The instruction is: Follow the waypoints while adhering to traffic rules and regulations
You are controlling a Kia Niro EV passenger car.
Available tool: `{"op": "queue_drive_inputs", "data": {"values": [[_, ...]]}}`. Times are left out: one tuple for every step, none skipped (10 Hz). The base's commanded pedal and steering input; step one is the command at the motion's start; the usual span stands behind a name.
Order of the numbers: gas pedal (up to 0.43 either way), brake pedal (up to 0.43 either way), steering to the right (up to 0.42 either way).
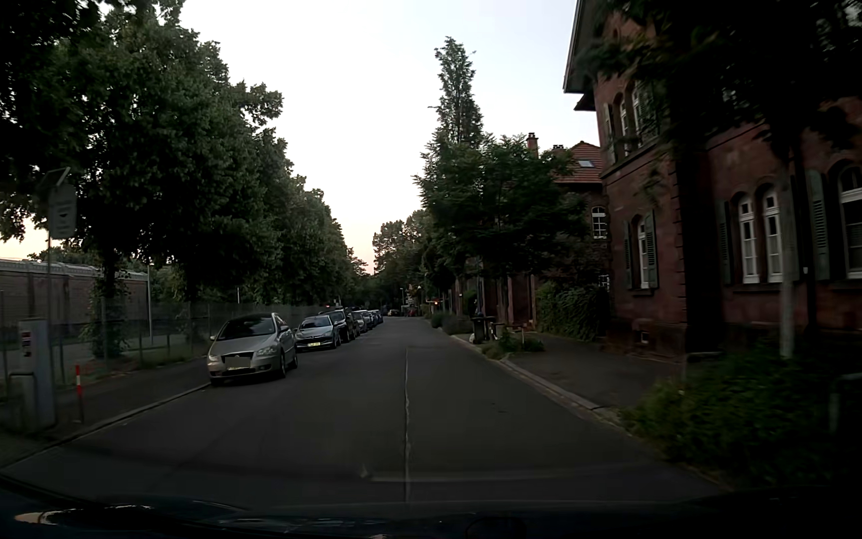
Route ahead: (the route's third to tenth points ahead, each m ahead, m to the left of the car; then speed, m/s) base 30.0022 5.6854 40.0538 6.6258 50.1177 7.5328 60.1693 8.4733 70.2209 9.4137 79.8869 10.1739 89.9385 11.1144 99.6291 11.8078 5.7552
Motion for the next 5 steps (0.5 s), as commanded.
{"op": "queue_drive_inputs", "data": {"values": [[0.157, 0.0, -0.034], [0.157, 0.0, -0.033], [0.157, 0.0, -0.032], [0.157, 0.0, -0.029], [0.157, 0.0, -0.027]]}}
